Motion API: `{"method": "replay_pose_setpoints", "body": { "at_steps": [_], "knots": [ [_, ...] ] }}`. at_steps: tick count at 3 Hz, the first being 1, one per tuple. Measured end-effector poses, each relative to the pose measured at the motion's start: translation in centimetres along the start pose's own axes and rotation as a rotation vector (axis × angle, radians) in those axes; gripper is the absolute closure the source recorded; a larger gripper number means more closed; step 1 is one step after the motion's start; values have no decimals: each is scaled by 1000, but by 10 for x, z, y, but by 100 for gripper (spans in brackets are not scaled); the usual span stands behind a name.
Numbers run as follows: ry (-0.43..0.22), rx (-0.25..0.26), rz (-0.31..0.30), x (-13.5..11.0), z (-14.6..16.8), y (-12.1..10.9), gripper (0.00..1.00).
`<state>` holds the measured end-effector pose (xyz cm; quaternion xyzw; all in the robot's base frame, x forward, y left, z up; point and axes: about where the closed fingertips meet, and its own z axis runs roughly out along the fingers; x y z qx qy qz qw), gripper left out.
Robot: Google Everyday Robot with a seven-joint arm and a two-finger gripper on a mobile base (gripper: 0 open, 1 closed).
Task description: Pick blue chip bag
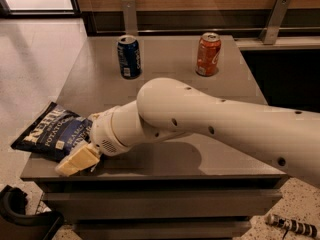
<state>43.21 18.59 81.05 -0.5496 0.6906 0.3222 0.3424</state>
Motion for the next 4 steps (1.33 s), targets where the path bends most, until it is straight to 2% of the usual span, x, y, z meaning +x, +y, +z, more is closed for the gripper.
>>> {"method": "replay_pose_setpoints", "body": {
  "at_steps": [1, 2, 3, 4],
  "knots": [
    [-5, 1, -2, -2, 4, -1, 47],
    [-5, 1, -3, -3, 3, -1, 80],
    [-5, 1, -3, -3, 3, -1, 99],
    [-5, 1, -3, -4, 3, -1, 100]
  ]
}}
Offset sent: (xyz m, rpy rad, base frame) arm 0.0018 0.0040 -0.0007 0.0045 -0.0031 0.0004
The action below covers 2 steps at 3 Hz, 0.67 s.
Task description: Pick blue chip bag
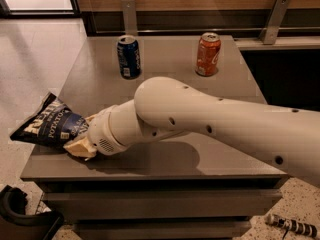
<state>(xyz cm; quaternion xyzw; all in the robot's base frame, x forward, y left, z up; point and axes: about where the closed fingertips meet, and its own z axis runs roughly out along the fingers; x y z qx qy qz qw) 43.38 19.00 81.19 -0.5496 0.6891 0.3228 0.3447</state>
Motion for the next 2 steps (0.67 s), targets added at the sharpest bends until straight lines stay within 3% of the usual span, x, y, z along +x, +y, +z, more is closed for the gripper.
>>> {"method": "replay_pose_setpoints", "body": {
  "at_steps": [2],
  "knots": [
    [-4, 1, -3, -3, -5, -1, 100]
  ]
}}
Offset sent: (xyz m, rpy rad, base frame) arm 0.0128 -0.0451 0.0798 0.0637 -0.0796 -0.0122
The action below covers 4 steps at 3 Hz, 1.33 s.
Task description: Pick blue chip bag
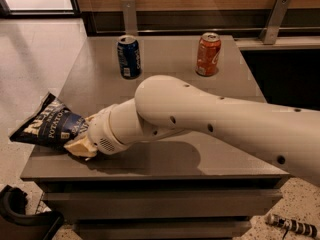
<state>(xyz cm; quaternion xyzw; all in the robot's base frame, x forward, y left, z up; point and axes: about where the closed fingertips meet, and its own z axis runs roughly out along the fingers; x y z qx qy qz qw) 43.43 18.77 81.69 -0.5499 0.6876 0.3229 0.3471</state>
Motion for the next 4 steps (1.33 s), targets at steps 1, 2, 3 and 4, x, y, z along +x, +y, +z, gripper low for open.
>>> {"method": "replay_pose_setpoints", "body": {
  "at_steps": [1, 2, 3, 4],
  "knots": [
    [-54, 18, -43, -24, -50, -9, 100],
    [-132, 45, -114, -55, -110, -26, 100],
    [-172, 50, -144, -68, -133, -35, 100],
    [-217, 56, -163, -71, -147, -40, 100]
  ]
}}
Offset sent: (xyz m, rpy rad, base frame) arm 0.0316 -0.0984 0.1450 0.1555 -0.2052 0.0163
